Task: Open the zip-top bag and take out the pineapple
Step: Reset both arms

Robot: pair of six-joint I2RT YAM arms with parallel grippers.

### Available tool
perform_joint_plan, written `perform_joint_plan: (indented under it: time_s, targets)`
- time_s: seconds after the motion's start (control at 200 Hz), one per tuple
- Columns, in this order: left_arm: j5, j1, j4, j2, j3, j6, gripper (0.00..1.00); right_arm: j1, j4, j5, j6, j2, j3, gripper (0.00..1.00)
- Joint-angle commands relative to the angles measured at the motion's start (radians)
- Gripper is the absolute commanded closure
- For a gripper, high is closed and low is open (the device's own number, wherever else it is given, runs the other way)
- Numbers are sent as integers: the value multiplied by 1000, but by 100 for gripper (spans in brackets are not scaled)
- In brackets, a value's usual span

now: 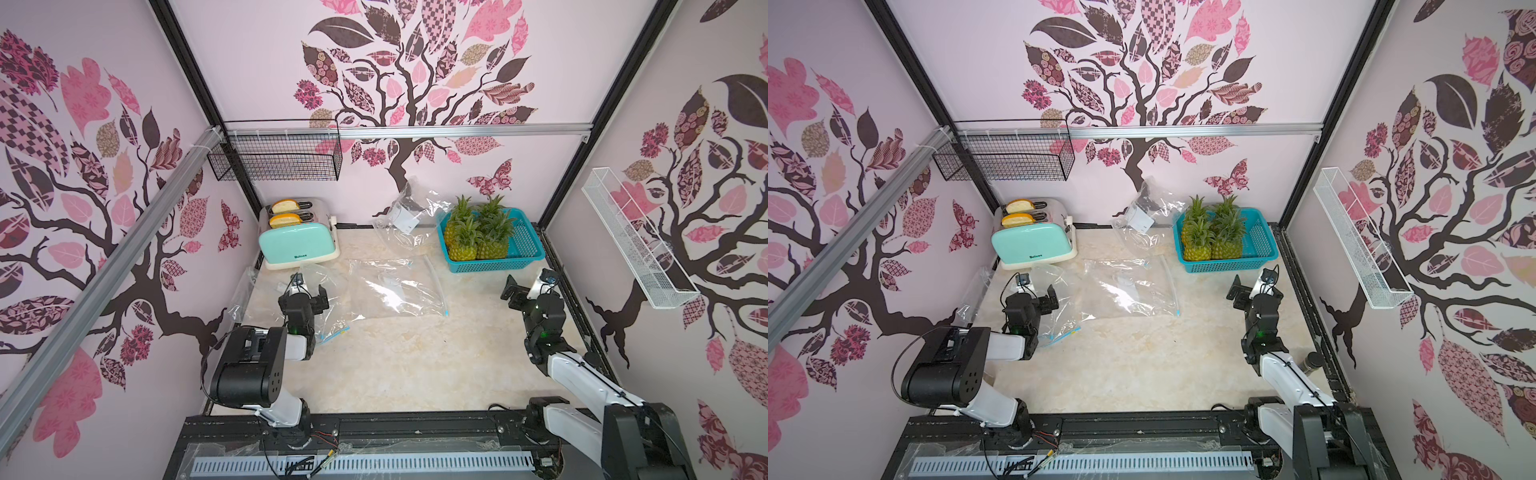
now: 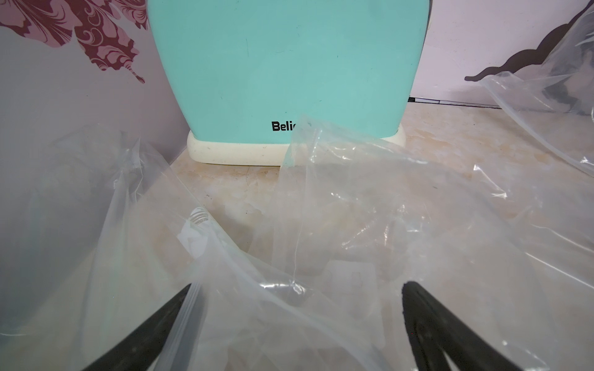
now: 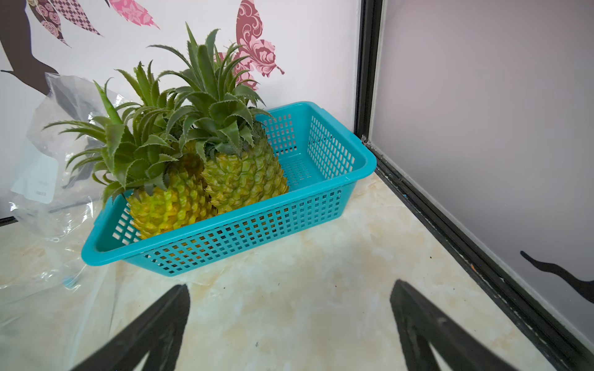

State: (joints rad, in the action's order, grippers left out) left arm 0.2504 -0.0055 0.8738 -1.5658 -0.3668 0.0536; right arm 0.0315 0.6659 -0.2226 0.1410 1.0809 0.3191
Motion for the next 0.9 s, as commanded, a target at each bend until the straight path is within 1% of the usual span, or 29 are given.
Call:
perform_joint_plan:
  time_s: [0.0, 0.12, 0.345, 0.4, 0.665, 0.755, 0.79, 0.895]
  targets:
    - [10, -4, 12, 8, -6, 5, 2, 5, 69, -23, -9, 70, 1, 1]
    - [10, -3, 12, 8, -7, 5, 2, 7, 135, -14, -9, 151, -18, 0]
    - [10, -3, 12, 9, -6, 5, 2, 6, 264, -21, -9, 251, -55, 1]
    - [10, -3, 11, 8, -6, 5, 2, 6, 252, -6, -17, 255, -46, 0]
    - [11, -3, 13, 9, -6, 5, 2, 7, 349, -29, -39, 267, -78, 0]
    - [10, -3, 11, 9, -6, 5, 2, 6, 518, -40, -40, 340, -126, 0]
    - [10, -4, 11, 9, -5, 5, 2, 7, 569, -17, -47, 380, -130, 0]
    - [10, -2, 11, 9, -5, 5, 2, 35, 597, -18, -89, 445, -107, 0]
